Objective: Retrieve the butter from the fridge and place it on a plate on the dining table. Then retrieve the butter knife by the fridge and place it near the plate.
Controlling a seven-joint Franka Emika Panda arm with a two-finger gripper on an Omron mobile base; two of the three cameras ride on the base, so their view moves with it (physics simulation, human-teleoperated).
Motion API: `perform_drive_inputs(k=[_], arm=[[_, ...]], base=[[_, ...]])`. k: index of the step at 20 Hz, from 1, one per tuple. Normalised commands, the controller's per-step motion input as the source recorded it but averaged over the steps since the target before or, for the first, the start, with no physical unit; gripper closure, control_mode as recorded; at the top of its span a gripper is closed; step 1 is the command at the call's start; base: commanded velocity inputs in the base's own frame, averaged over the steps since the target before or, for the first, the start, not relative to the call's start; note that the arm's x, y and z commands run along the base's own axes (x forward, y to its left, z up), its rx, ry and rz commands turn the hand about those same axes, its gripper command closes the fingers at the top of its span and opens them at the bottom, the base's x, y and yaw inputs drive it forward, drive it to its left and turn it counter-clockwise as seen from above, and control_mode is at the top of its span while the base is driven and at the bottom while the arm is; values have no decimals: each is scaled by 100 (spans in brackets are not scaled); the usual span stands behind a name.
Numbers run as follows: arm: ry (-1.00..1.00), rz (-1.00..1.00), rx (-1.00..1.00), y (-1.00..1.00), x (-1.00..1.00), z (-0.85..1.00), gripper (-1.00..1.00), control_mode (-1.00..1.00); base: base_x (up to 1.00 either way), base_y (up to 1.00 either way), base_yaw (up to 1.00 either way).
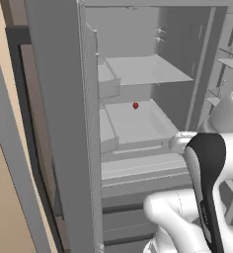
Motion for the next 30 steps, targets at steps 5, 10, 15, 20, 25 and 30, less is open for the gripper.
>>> perform_drive_inputs(k=[5, 10, 15, 20, 25, 30], arm=[[0, 0, 0, 0, 0, 0, 100, 100], [0, 0, 0, 0, 0, 0, 100, 100], [0, 0, 0, 0, 0, 0, 100, 100], [0, 0, 0, 0, 0, 0, 100, 100], [0, 0, 0, 0, 0, 0, 100, 100], [0, 0, 0, 0, 0, 0, 100, 100]], base=[[-71, 2, 0], [-67, 21, 0], [-66, 26, 0], [-49, 24, -5], [-56, 6, -30], [-67, 3, -45]])
